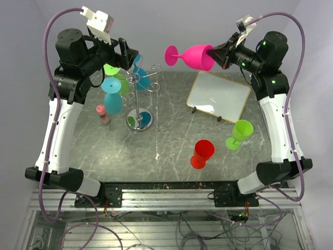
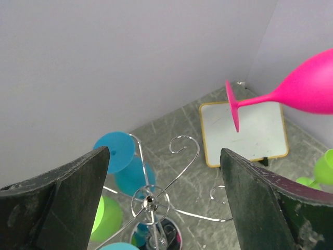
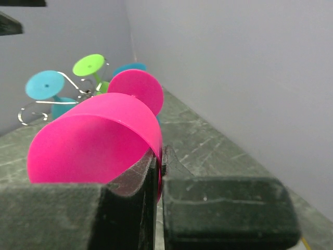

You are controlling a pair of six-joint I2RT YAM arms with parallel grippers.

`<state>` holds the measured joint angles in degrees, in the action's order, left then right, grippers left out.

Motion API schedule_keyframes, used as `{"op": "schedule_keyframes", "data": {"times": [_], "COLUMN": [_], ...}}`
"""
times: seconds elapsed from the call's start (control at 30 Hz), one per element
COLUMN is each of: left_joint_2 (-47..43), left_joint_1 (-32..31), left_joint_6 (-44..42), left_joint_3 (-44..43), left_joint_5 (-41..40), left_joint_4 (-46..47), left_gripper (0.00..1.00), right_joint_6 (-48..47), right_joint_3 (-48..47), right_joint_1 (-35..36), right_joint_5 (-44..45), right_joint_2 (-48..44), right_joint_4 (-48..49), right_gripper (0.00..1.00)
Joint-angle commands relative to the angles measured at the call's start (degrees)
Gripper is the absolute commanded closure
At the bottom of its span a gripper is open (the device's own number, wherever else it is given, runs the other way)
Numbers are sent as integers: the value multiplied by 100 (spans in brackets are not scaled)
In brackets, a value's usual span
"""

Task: Place the wine glass upside down on the wine glass rack

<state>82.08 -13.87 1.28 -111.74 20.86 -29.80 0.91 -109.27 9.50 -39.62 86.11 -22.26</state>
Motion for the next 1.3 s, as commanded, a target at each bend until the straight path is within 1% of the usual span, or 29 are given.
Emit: {"op": "schedule_keyframes", "data": {"times": [0.0, 0.07, 0.2, 0.33, 0.37, 0.47, 0.57, 0.63, 0.7, 0.9, 1.0, 1.17, 1.27], "left_joint_2": [186, 391, 641, 845, 885, 992, 1088, 1108, 1084, 1054, 1053, 1090, 1082], "left_joint_1": [-17, -143, -522, -670, -684, -692, -718, -728, -739, -771, -780, -791, -793], "left_joint_6": [623, 691, 909, 1246, 1360, 1780, 1985, 2090, 2155, 2308, 2428, 2438, 2430], "left_joint_3": [-130, -253, -269, -316, -308, -211, -158, -104, -34, 109, 176, 156, 209], "left_joint_5": [304, 357, 178, 157, 145, 248, 390, 404, 451, 676, 754, 849, 977], "left_joint_4": [718, 719, 826, 842, 867, 1021, 1057, 1056, 1079, 1125, 1177, 1199, 1248], "left_gripper": [3, 4, 7, 11, 14, 25, 36, 41, 44, 48, 52, 65, 71], "right_joint_6": [704, 888, 1200, 1341, 1342, 1359, 1347, 1285, 1204, 1182, 1184, 1175, 1183], "right_joint_3": [-268, -302, -483, -606, -595, -476, -384, -352, -370, -297, -287, -232, -222], "right_joint_1": [7, 4, 6, 2, 7, 15, 13, 14, 12, 12, 17, 31, 39], "right_joint_5": [-669, -809, -1045, -1154, -1169, -1232, -1214, -1176, -1097, -1024, -999, -990, -1012], "right_joint_2": [225, 320, 541, 697, 707, 713, 691, 666, 644, 575, 571, 561, 565], "right_joint_4": [528, 684, 906, 969, 976, 1063, 1109, 1096, 1046, 1075, 1087, 1114, 1119], "right_gripper": [100, 100, 100, 100, 100, 100, 100, 100, 100, 100, 100, 100, 100]}}
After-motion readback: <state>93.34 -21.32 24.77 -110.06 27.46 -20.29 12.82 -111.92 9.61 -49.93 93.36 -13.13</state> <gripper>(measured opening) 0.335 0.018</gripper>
